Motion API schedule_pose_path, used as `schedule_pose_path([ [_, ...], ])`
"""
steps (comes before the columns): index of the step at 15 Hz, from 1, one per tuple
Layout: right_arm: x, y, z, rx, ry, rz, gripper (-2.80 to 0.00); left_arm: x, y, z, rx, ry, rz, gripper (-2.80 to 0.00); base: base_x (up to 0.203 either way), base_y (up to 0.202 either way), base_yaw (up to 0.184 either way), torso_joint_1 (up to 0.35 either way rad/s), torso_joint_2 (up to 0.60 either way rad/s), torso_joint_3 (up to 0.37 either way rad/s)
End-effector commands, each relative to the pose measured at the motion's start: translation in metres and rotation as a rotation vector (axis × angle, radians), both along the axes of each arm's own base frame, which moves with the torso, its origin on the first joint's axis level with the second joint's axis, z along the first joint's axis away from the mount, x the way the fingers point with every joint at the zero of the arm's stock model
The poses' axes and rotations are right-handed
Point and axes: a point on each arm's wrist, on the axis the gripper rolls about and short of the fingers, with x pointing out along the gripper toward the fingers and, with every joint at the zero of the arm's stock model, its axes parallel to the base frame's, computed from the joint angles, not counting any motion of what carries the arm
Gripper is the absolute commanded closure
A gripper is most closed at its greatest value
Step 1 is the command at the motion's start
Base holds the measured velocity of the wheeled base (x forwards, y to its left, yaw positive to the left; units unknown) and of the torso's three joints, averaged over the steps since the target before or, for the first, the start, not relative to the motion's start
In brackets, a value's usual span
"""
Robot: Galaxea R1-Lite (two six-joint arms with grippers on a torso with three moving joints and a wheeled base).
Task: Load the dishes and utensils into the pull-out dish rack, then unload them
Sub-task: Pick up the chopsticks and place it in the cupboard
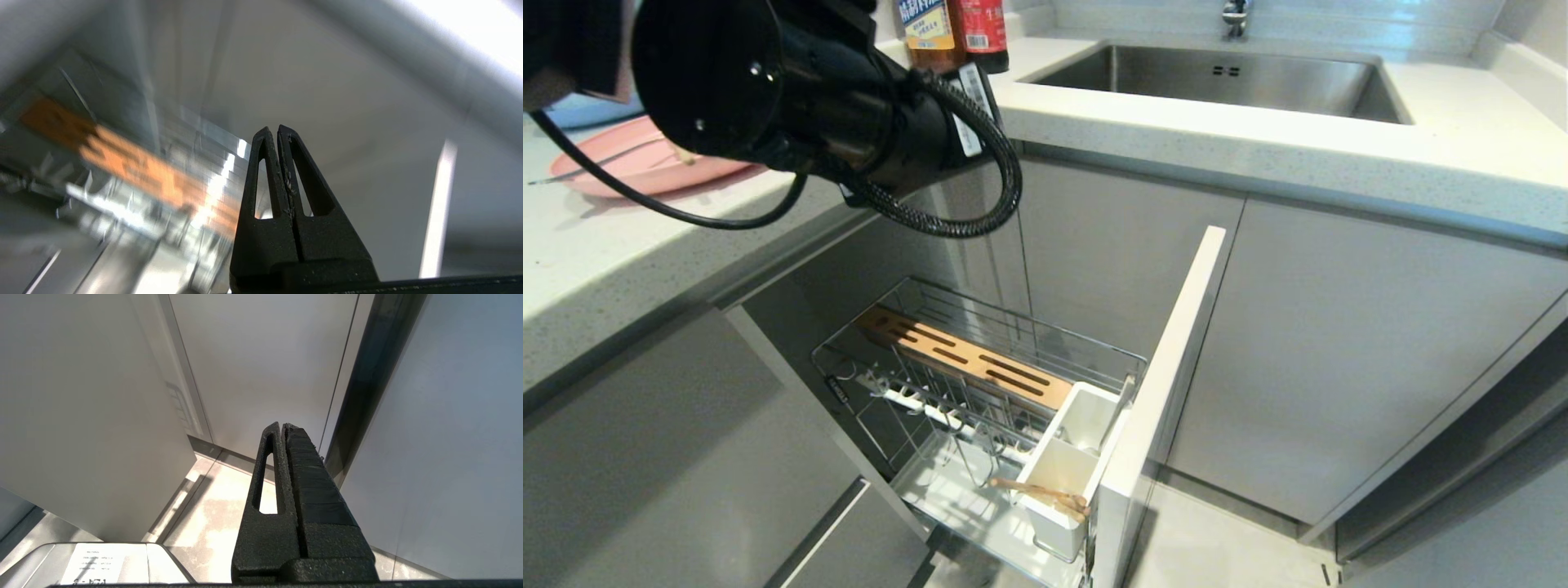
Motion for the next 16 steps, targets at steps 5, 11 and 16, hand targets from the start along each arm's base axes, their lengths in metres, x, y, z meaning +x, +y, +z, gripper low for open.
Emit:
schedule_pose_path([
  [5,0.0,0.0,0.0,0.0,0.002,0.001,0.0,-0.012,0.077,0.058,-0.21,-0.248,0.233,0.0,0.0,0.0,0.0,0.0,0.0,0.0],
  [11,0.0,0.0,0.0,0.0,0.001,0.0,0.0,-0.025,0.15,0.082,-0.183,-0.365,0.392,0.0,0.0,0.0,0.0,0.0,0.0,0.0],
  [16,0.0,0.0,0.0,0.0,0.0,0.001,0.0,-0.02,0.178,0.082,-0.097,-0.35,0.488,0.0,0.0,0.0,0.0,0.0,0.0,0.0],
])
